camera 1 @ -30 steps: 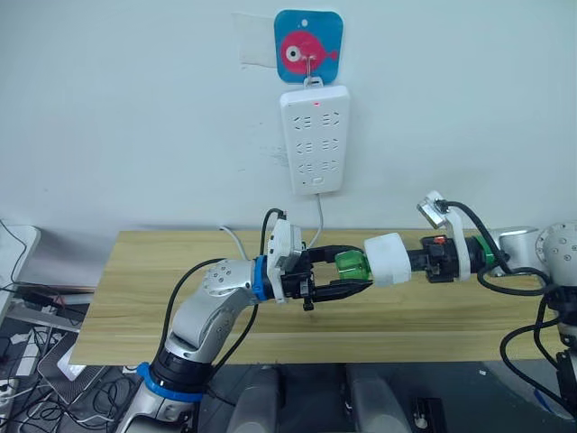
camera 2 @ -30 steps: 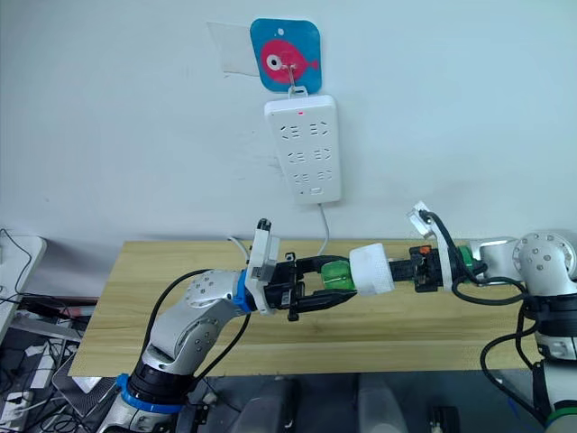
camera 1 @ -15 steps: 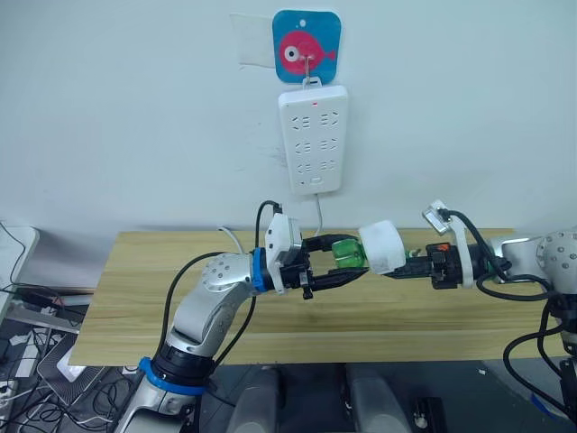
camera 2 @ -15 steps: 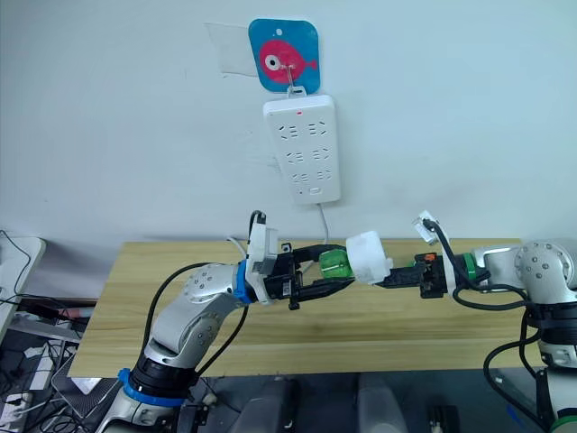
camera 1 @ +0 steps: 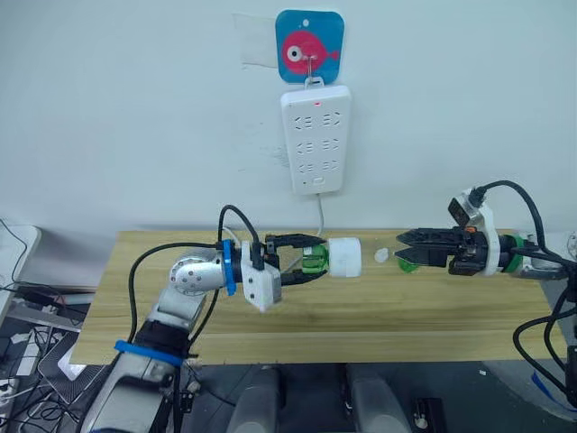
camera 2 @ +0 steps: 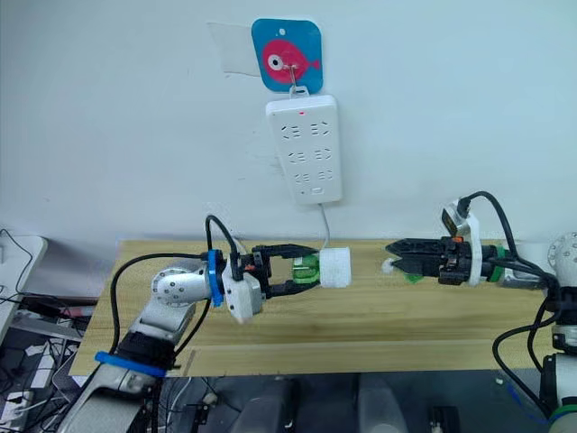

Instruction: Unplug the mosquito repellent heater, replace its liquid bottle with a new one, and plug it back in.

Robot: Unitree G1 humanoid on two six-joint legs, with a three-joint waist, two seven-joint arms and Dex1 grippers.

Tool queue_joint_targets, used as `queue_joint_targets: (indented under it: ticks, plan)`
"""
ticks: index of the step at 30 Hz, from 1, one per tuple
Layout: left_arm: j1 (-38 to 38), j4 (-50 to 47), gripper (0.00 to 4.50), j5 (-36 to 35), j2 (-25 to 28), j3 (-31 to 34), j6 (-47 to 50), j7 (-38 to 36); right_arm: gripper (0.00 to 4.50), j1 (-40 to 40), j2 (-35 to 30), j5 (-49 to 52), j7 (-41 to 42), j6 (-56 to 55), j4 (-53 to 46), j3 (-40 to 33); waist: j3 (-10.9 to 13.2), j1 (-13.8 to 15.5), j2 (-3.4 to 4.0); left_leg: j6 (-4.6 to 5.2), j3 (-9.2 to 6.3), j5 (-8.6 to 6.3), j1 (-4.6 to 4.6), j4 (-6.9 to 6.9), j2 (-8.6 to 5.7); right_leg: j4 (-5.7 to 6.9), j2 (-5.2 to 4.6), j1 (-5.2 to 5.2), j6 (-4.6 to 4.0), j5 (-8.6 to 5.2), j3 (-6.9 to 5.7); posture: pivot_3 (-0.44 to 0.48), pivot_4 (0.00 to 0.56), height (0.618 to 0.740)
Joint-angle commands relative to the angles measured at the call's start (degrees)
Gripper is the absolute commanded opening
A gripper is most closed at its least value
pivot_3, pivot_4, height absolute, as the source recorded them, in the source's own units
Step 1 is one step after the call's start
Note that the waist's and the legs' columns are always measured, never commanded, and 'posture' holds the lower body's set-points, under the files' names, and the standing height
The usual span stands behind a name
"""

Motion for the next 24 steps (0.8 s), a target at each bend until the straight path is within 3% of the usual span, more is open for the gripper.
queue_joint_targets:
  ticks: [1,9,18,24]
  plan:
    - [-3.18,4.83,2.26,5.93,-0.56,1.79,-11.70,6.77,4.47,0.93,-1.30,17.11,-9.96,-2.24,-0.22,5.21,0.00,0.00,0.00,0.01,0.02,0.00,-0.03,0.00,-0.02,-0.02,-0.01,-0.02,0.01,0.01,0.01,-0.033,0.226,0.740]
    - [-8.21,9.46,2.26,17.40,-1.56,3.48,-19.66,18.00,4.47,0.27,3.25,19.96,-14.01,-3.98,-1.62,7.13,-0.01,-0.03,0.00,0.10,-0.01,0.01,-0.01,0.00,-0.01,0.04,0.00,-0.02,0.06,0.03,-0.01,-0.024,0.220,0.740]
    - [-9.02,9.54,2.26,25.14,-1.07,2.78,-19.88,25.98,4.47,-1.70,9.36,19.96,-18.34,-5.07,-1.73,5.18,-0.01,0.00,0.00,0.12,-0.06,0.03,-0.02,0.01,-0.02,0.09,0.01,-0.04,0.06,0.03,-0.04,-0.016,0.225,0.740]
    - [-9.39,9.90,2.26,28.26,0.44,1.91,-19.58,30.40,4.47,-3.13,9.81,19.96,-16.92,-3.41,-0.54,4.87,-0.01,-0.01,0.00,0.12,-0.07,0.03,-0.02,0.00,-0.02,0.10,0.01,-0.05,0.06,0.03,-0.05,-0.015,0.226,0.740]
